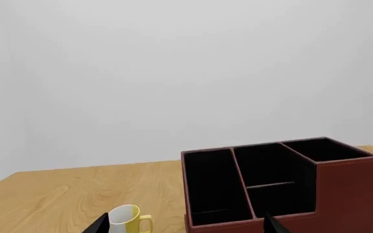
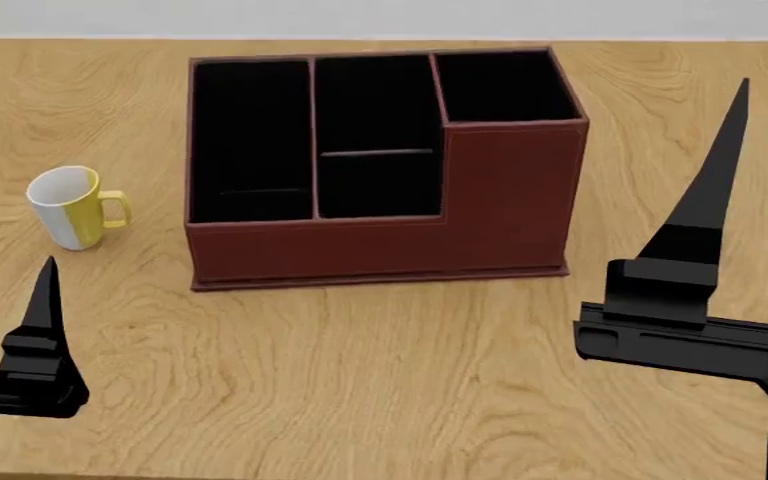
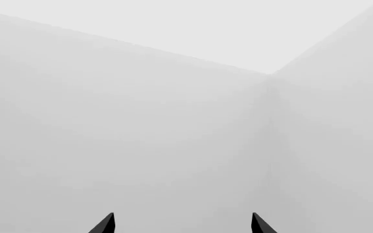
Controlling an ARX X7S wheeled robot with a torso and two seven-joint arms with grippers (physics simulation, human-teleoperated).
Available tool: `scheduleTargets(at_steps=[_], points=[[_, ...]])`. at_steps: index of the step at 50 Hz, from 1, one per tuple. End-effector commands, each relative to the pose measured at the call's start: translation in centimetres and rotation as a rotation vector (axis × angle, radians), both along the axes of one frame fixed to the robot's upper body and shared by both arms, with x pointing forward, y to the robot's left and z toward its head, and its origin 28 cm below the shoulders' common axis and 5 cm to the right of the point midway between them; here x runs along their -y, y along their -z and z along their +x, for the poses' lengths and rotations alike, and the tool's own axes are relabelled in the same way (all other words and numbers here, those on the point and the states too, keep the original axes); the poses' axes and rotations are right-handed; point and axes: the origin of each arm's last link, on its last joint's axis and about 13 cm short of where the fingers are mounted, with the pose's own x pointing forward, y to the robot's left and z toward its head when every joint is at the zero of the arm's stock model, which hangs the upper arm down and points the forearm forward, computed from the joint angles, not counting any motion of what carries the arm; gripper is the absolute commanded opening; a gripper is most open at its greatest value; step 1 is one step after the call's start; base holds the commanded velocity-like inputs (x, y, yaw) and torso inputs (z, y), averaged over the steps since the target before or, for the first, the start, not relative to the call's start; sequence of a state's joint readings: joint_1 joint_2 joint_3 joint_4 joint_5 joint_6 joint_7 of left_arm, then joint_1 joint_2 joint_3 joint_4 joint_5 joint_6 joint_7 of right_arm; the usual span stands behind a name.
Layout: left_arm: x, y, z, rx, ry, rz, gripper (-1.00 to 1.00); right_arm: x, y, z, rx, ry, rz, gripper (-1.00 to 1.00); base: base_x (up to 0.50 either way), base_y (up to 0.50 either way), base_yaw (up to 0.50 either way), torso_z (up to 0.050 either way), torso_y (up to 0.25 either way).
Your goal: Pick up the book and place it in the back compartment of the caddy.
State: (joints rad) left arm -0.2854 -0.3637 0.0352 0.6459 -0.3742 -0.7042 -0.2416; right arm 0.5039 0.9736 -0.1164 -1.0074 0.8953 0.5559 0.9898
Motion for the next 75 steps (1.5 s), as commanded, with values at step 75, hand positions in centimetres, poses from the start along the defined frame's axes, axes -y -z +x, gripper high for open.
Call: scheduleTargets(at_steps=[75], points=[[-0.18,0.1,0.0,0.034,-0.007,-0.014,1.0,0.05,0.07,-0.3,0.015,-0.011,0.024,1.0,0.39,0.06,0.0,0.0,0.002]])
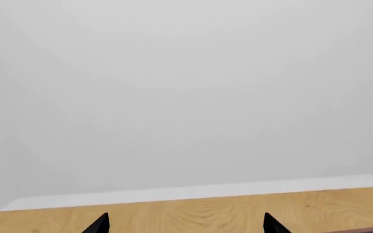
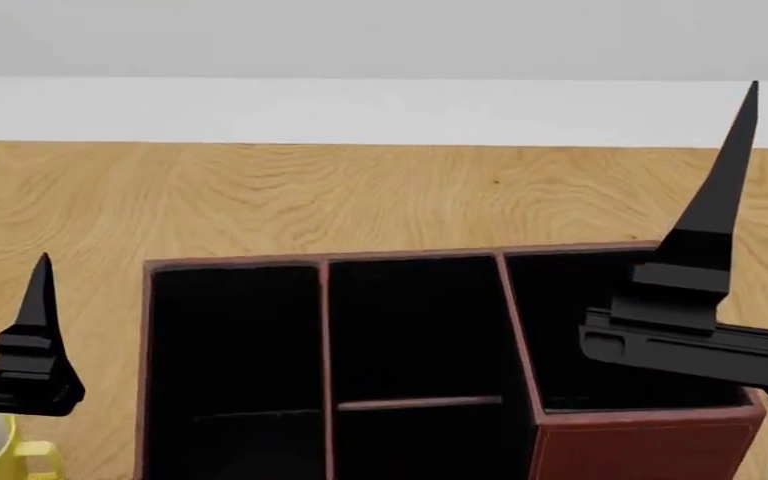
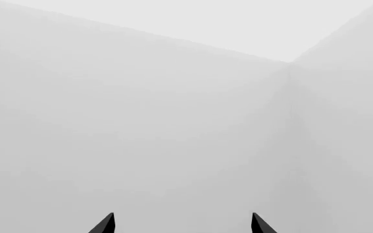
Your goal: Pick up the book and place it in the back compartment of the caddy.
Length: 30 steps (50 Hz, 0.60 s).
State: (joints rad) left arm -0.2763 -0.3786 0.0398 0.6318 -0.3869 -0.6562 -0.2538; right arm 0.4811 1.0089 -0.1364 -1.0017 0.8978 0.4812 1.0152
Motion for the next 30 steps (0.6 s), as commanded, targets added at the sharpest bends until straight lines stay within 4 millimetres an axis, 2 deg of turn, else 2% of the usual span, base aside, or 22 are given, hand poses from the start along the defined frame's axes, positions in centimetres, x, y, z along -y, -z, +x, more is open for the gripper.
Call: scheduleTargets(at_steps=[1,12,30], points=[[-0.04,-0.01,-0.06,0.019,-0.007,-0.005,1.0,0.01,0.0,-0.07,0.004,0.0,0.003,1.0,0.0,0.0,0.0,0.0,0.0],[-0.13,-0.26,-0.13,0.036,-0.001,-0.014,1.0,-0.09,-0.1,-0.15,0.006,-0.004,-0.001,1.0,0.0,0.0,0.0,0.0,0.0],[-0.14,-0.37,-0.13,0.038,-0.007,-0.014,1.0,-0.07,-0.15,-0.14,0.006,-0.006,0.001,1.0,0.0,0.0,0.0,0.0,-0.173]])
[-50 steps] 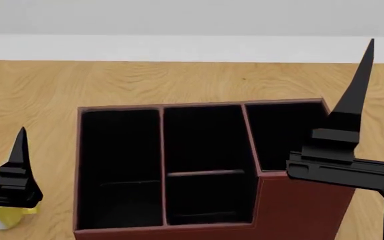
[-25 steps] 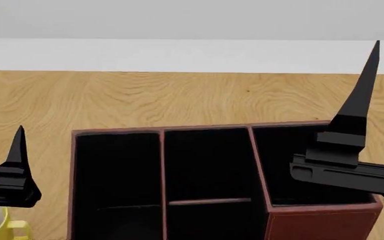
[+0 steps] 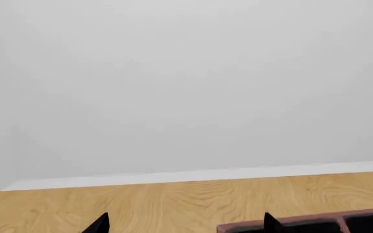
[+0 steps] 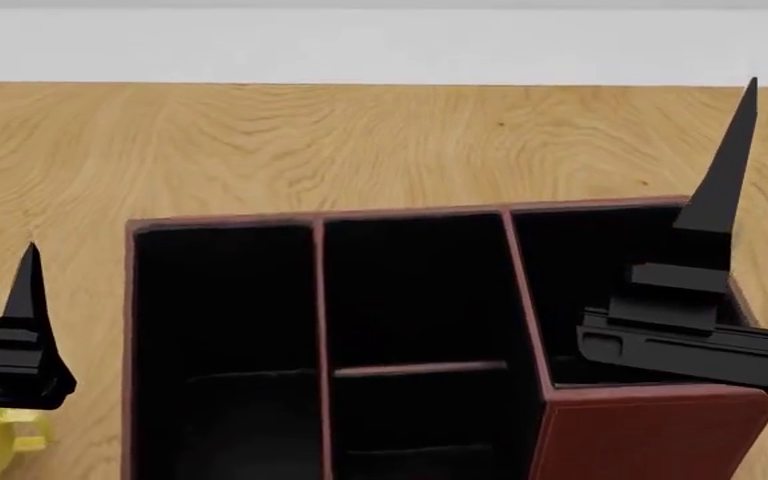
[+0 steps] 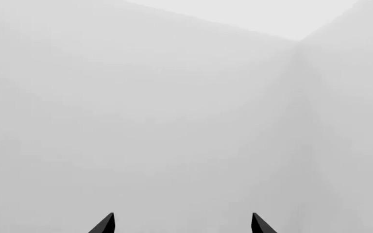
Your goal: Pick up the book and place it in the back compartment of the caddy.
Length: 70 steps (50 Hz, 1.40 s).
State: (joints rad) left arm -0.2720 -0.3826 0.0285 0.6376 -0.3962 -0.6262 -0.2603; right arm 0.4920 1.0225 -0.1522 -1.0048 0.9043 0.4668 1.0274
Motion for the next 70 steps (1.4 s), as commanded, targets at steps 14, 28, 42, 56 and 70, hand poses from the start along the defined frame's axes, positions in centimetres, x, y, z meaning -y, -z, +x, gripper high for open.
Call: scheduleTargets(at_steps=[14,28,42,56,70], points=[[0.0,-0.1,0.0,0.002,-0.005,0.007,1.0,0.0,0.0,0.0,-0.002,-0.002,0.001,1.0,0.0,0.0,0.0,0.0,-0.176],[0.1,-0.1,0.0,0.006,-0.007,0.005,1.0,0.1,0.1,-0.1,-0.005,-0.001,0.003,1.0,0.0,0.0,0.0,0.0,-0.124],[-0.4,-1.7,-1.7,-0.015,-0.06,-0.051,1.0,0.1,0.5,0.0,-0.009,-0.008,0.009,1.0,0.0,0.0,0.0,0.0,0.0],[-1.8,-3.2,-3.2,0.013,-0.205,-0.038,1.0,0.3,0.4,-0.1,-0.006,-0.007,0.012,1.0,0.0,0.0,0.0,0.0,0.0],[-3.8,-3.3,-4.8,-0.002,-0.426,-0.146,1.0,0.1,0.6,0.2,-0.01,-0.015,0.014,1.0,0.0,0.0,0.0,0.0,0.0]])
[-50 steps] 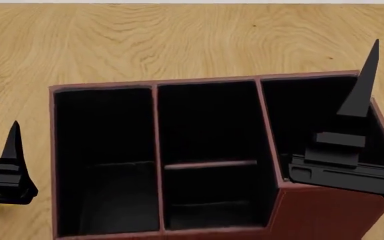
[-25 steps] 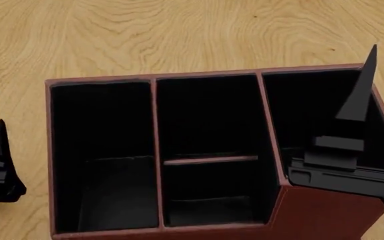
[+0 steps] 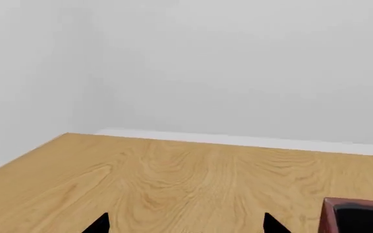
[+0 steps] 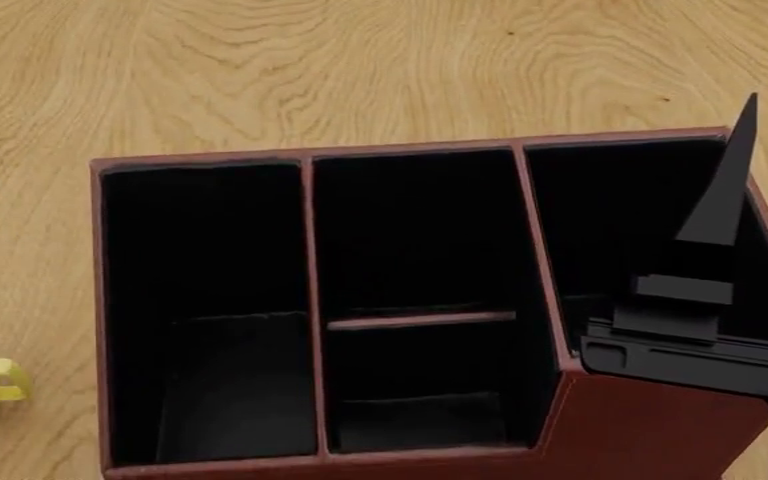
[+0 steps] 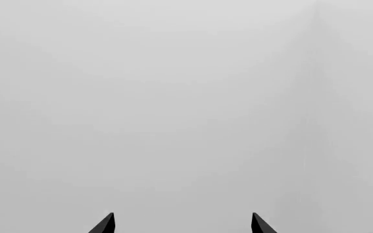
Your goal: Pick up the book and place it in the back compartment of the caddy.
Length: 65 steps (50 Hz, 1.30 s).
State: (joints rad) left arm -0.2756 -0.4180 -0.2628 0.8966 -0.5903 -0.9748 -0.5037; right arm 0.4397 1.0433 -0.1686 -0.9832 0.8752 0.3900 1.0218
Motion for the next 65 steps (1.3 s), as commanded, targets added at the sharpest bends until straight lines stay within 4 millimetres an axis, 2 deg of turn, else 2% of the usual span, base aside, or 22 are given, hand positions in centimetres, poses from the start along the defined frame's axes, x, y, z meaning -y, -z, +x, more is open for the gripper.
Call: scheduleTargets(at_steps=[1,8,15,22,24,28,32,34,48,65], points=[[-1.5,-0.1,-1.3,-0.02,-0.149,-0.062,1.0,-0.1,0.1,0.2,-0.003,-0.005,0.0,1.0,0.0,0.0,0.0,0.0,0.0],[-1.7,-0.2,-2.1,-0.012,-0.188,-0.094,1.0,-0.1,0.1,0.2,-0.004,-0.006,-0.003,1.0,0.0,0.0,0.0,0.0,0.0],[-2.1,-0.4,-2.2,-0.088,-0.339,-0.062,1.0,-0.1,0.1,0.2,-0.005,-0.007,-0.002,1.0,0.0,0.0,0.0,0.0,0.0],[-2.3,-0.3,-2.4,-0.054,-0.386,-0.103,1.0,-0.1,0.2,0.2,-0.005,-0.009,-0.001,1.0,0.0,0.0,0.0,0.0,0.0],[-2.4,-0.3,-2.5,-0.022,-0.448,-0.134,1.0,-0.1,0.2,0.2,-0.005,-0.01,0.0,1.0,0.0,0.0,0.0,0.0,0.0],[-2.4,-0.1,-2.5,-0.073,-0.474,-0.154,1.0,-0.1,0.2,0.2,-0.005,-0.009,0.001,1.0,0.0,0.0,0.0,0.0,0.0],[-2.5,0.0,-2.5,-0.063,-0.486,-0.192,1.0,-0.1,0.3,0.3,-0.006,-0.011,0.003,1.0,0.0,0.0,0.0,0.0,0.0],[-2.6,-0.1,-2.5,-0.05,-0.491,-0.271,1.0,-0.1,0.3,0.3,-0.008,-0.012,0.004,1.0,0.0,0.0,0.0,0.0,0.0],[-3.1,0.2,-2.6,-0.065,-0.576,-0.384,1.0,-0.2,0.3,0.2,-0.007,-0.015,0.008,1.0,0.0,0.0,0.0,0.0,0.0],[-4.0,1.9,-2.3,-0.058,-0.655,-0.409,1.0,-0.1,0.6,0.4,-0.01,-0.017,0.009,1.0,0.0,0.0,0.0,0.0,0.0]])
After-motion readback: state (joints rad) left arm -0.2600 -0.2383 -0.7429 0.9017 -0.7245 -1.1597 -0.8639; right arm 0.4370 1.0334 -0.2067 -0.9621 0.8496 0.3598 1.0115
